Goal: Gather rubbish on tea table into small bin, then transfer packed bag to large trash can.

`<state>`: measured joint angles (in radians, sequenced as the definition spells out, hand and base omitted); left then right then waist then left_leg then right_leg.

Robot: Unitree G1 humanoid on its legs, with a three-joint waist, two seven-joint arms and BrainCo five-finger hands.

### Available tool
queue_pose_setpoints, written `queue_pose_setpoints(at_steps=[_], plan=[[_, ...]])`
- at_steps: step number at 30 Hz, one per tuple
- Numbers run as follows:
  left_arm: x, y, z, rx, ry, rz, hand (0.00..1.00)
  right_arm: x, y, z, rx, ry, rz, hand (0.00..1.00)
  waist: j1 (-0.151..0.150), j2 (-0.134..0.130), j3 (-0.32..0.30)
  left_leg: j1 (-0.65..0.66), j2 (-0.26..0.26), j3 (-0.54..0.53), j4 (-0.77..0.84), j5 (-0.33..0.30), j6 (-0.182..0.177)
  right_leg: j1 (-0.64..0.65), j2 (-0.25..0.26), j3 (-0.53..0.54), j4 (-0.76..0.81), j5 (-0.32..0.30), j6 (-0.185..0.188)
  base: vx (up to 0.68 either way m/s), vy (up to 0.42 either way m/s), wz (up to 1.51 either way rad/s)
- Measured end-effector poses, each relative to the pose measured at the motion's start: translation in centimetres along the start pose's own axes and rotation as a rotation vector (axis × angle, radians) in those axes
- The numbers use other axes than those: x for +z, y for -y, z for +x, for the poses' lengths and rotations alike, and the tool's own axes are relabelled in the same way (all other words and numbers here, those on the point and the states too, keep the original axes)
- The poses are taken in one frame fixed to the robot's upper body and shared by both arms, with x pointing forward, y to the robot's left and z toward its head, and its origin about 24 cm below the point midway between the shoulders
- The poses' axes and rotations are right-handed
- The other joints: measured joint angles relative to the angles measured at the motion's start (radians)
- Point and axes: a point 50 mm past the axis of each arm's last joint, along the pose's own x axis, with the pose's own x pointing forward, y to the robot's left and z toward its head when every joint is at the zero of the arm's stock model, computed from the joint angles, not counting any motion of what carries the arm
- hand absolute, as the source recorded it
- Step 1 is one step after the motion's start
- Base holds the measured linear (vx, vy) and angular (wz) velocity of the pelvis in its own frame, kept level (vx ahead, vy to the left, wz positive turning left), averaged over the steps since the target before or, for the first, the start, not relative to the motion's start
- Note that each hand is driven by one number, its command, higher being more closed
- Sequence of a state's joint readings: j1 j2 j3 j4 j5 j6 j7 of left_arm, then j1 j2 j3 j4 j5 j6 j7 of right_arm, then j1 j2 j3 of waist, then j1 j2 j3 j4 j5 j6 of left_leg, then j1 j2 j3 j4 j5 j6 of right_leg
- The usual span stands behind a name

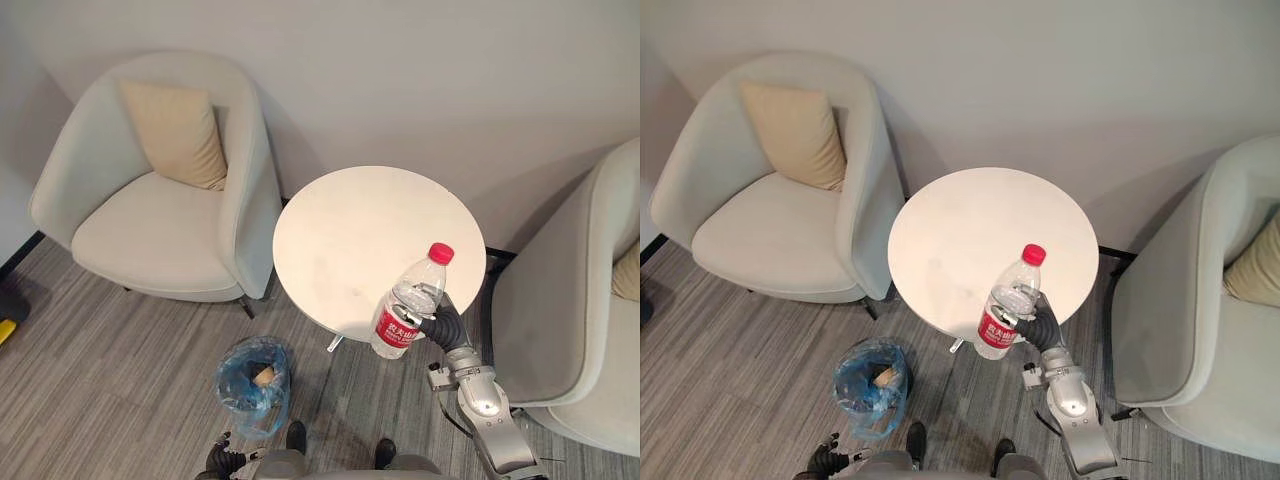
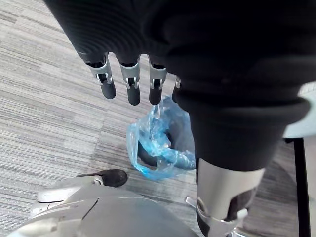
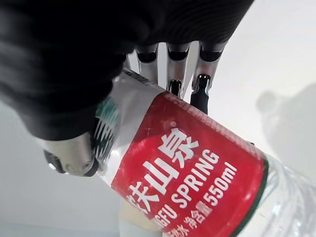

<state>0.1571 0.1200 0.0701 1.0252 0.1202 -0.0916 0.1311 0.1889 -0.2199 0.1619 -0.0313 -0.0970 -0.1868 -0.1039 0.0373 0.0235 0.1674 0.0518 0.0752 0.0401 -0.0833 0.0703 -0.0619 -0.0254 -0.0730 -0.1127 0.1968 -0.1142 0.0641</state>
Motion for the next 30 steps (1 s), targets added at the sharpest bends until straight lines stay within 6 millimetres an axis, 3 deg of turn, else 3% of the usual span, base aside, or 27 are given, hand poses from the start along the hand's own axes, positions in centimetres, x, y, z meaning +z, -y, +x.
queue_pose_setpoints(at_steps=[4,5,6,7,10,12,15,16,17,18,20,22,23,24,26,28,30], plan=[[0.1,0.1,0.0,-0.011,0.006,0.024,0.00,0.0,-0.2,-1.2,0.013,-0.002,-0.061,1.00,-0.023,-0.004,-0.002,-0.022,-0.027,-0.015,0.047,-0.022,0.008,-0.038,-0.035,0.017,0.125,-0.061,0.017,-0.06,-0.005,0.14],[0.4,0.0,0.1,-0.012,0.015,0.037,0.00,0.4,-0.1,-1.7,0.003,0.009,-0.076,1.00,-0.036,-0.007,-0.004,-0.043,-0.043,-0.050,0.051,-0.029,0.008,-0.057,-0.037,0.090,0.174,-0.091,0.045,-0.11,-0.058,0.93],[0.6,-0.2,0.2,-0.009,0.023,0.042,0.00,0.5,-0.1,-1.9,0.002,0.012,-0.094,1.00,-0.049,-0.015,-0.008,-0.062,-0.061,-0.102,0.053,-0.022,0.003,-0.060,-0.040,0.135,0.192,-0.126,0.048,-0.07,-0.075,0.96],[0.6,-0.2,0.2,-0.009,0.022,0.042,0.00,0.5,-0.1,-2.0,0.004,0.013,-0.098,1.00,-0.048,-0.015,-0.008,-0.070,-0.069,-0.127,0.053,-0.018,0.001,-0.066,-0.042,0.130,0.203,-0.135,0.042,-0.07,-0.106,0.79],[0.4,-0.1,0.1,-0.011,0.016,0.041,0.00,0.5,-0.1,-2.2,-0.006,0.012,-0.116,1.00,-0.046,-0.005,-0.017,-0.114,-0.077,-0.216,0.069,0.006,0.001,-0.069,-0.033,0.117,0.225,-0.160,0.075,-0.07,-0.103,0.82],[1.4,-0.1,0.4,-0.007,0.047,0.035,0.00,0.7,-0.2,-2.1,-0.009,0.023,-0.124,1.00,-0.028,-0.012,-0.024,-0.182,-0.083,-0.285,0.088,0.043,-0.009,-0.099,-0.008,0.134,0.243,-0.180,0.028,-0.07,-0.114,0.95],[2.2,0.1,0.5,-0.011,0.071,0.019,0.00,1.3,-0.2,-1.4,-0.020,0.060,-0.128,1.00,-0.014,-0.004,-0.021,-0.265,-0.076,-0.363,0.107,0.088,-0.020,-0.151,0.008,0.042,0.270,-0.180,-0.012,-0.11,-0.129,0.92],[2.2,0.2,0.5,-0.017,0.071,0.020,0.00,1.5,-0.2,-1.2,-0.024,0.068,-0.131,1.00,-0.009,-0.001,-0.019,-0.271,-0.078,-0.364,0.102,0.089,0.005,-0.154,0.012,0.026,0.274,-0.180,-0.018,-0.15,-0.138,0.70],[2.3,0.3,0.5,-0.021,0.073,0.025,0.00,1.7,0.0,-0.8,-0.038,0.080,-0.133,1.00,0.003,0.002,-0.017,-0.276,-0.061,-0.313,0.071,0.055,0.121,-0.147,0.019,0.002,0.253,-0.162,-0.048,-0.19,-0.139,0.86],[2.4,-0.1,0.6,-0.013,0.070,0.029,0.00,2.0,0.1,-0.5,-0.054,0.095,-0.131,1.00,-0.003,-0.014,-0.019,-0.282,-0.041,-0.192,0.063,-0.053,0.215,-0.122,-0.004,-0.033,0.174,-0.126,-0.069,-0.17,-0.096,1.02],[3.9,-0.4,1.0,-0.005,0.109,0.033,0.00,2.4,1.1,0.1,-0.102,0.117,-0.141,1.00,-0.020,-0.032,-0.001,-0.348,-0.042,-0.005,0.258,-0.053,0.180,-0.102,-0.054,-0.122,0.128,-0.087,-0.072,-0.20,-0.065,1.29],[3.9,-0.2,1.0,-0.010,0.111,0.039,0.00,2.3,2.1,0.1,-0.154,0.112,-0.149,1.00,-0.030,-0.027,-0.003,-0.333,-0.041,0.094,0.383,-0.055,0.176,-0.083,-0.084,-0.191,0.106,-0.075,-0.069,-0.15,-0.047,1.14],[3.8,0.0,0.9,-0.015,0.109,0.040,0.00,2.1,2.7,0.1,-0.181,0.101,-0.155,1.00,-0.033,-0.019,-0.006,-0.279,-0.036,0.127,0.395,-0.081,0.134,-0.064,-0.086,-0.220,0.083,-0.062,-0.060,-0.06,0.015,0.74],[3.4,0.4,0.8,-0.023,0.099,0.037,0.00,2.0,3.1,0.1,-0.196,0.089,-0.159,1.00,-0.026,-0.008,-0.010,-0.194,-0.026,0.142,0.323,-0.114,0.074,-0.047,-0.072,-0.230,0.061,-0.049,-0.050,-0.02,0.039,0.60],[3.0,0.7,0.7,-0.031,0.088,0.039,0.00,1.8,3.1,0.3,-0.205,0.081,-0.155,1.00,-0.023,0.013,-0.018,-0.124,-0.018,0.129,0.186,-0.116,0.031,-0.044,-0.046,-0.239,0.048,-0.036,-0.040,0.01,0.080,0.24],[2.8,0.1,0.7,-0.020,0.082,0.051,0.00,1.2,2.3,0.4,-0.195,0.049,-0.124,1.00,-0.019,-0.008,-0.020,-0.122,-0.024,0.123,0.181,-0.111,0.030,-0.028,-0.033,-0.192,0.016,-0.017,-0.025,-0.01,0.088,0.11],[2.2,0.1,0.5,-0.022,0.067,0.053,0.00,0.9,1.7,0.4,-0.182,0.032,-0.101,1.00,-0.015,-0.009,-0.022,-0.105,-0.030,0.125,0.178,-0.111,0.031,0.000,-0.032,-0.184,-0.017,0.001,-0.019,-0.03,0.080,-0.02]])
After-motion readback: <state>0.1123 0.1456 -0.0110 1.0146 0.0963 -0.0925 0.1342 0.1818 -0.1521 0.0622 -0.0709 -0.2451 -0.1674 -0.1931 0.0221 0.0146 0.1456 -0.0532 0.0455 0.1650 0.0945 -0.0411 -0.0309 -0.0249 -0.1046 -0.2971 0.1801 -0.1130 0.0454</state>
